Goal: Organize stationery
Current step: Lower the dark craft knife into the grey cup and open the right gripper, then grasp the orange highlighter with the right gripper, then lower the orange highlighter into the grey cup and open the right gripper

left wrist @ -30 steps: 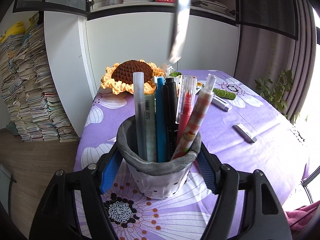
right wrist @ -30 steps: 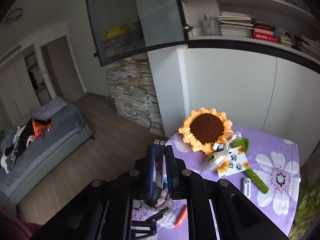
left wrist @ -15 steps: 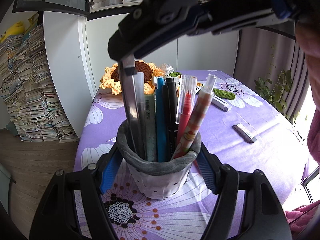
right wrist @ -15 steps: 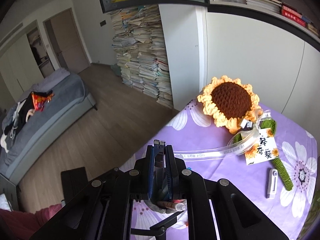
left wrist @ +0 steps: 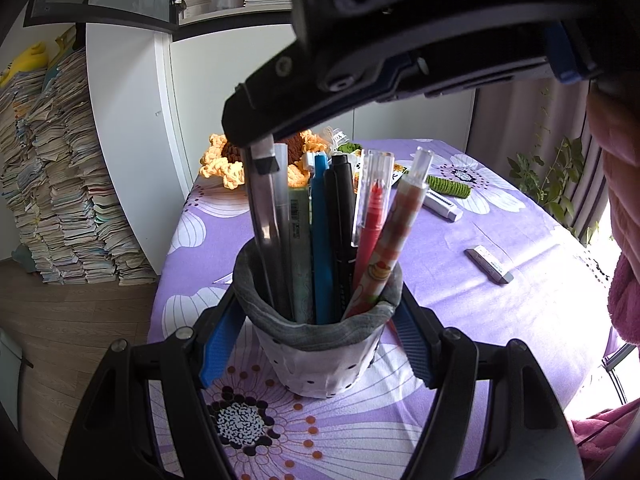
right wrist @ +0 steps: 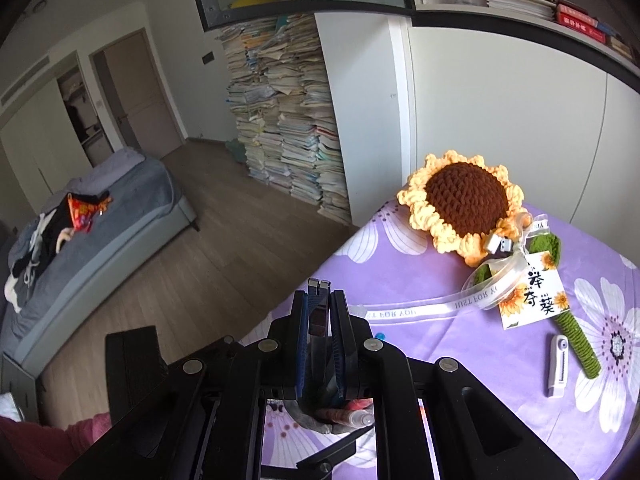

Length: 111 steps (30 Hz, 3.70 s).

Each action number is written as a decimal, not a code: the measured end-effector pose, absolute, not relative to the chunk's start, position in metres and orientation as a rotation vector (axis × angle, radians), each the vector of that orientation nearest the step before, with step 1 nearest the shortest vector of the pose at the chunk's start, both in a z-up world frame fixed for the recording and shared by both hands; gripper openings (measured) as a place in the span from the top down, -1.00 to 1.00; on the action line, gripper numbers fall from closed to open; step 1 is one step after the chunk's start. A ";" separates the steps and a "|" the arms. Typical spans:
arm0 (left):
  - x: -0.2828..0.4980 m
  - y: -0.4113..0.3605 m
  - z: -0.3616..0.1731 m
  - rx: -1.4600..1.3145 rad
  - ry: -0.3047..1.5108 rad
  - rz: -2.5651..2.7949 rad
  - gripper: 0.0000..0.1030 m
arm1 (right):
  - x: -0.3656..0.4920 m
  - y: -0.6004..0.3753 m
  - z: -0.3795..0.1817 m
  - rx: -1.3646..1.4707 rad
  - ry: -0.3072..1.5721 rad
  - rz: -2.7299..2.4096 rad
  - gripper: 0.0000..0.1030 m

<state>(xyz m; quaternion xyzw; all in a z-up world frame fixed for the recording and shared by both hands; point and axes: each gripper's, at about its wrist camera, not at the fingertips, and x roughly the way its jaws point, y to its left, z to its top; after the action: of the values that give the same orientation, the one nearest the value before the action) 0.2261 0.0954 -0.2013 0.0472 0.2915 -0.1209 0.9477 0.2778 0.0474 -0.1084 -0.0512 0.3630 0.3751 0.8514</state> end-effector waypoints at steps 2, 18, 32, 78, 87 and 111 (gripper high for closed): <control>0.226 0.095 -0.201 0.094 0.595 -0.248 -0.37 | 0.279 0.044 -0.111 -0.091 0.777 0.790 0.77; 0.225 0.095 -0.202 0.089 0.596 -0.248 -0.37 | 0.302 -0.047 -0.120 0.072 0.932 0.552 0.41; 0.221 0.100 -0.200 0.083 0.597 -0.226 -0.36 | 0.339 -0.018 -0.228 0.090 1.319 0.543 0.41; 0.224 0.124 -0.205 0.058 0.587 -0.161 -0.35 | 0.282 -0.007 -0.088 0.127 0.791 0.733 0.71; 0.225 0.124 -0.205 0.053 0.594 -0.162 -0.35 | 0.274 0.058 -0.090 -0.039 0.722 0.879 0.71; 0.226 0.122 -0.205 0.061 0.596 -0.162 -0.35 | 0.286 0.058 -0.117 -0.050 0.806 0.822 0.71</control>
<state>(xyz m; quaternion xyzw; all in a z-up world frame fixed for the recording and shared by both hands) 0.2263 0.1223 -0.2053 0.0301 0.2933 -0.0799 0.9522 0.2864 0.0576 -0.1175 -0.0235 0.3812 0.3884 0.8386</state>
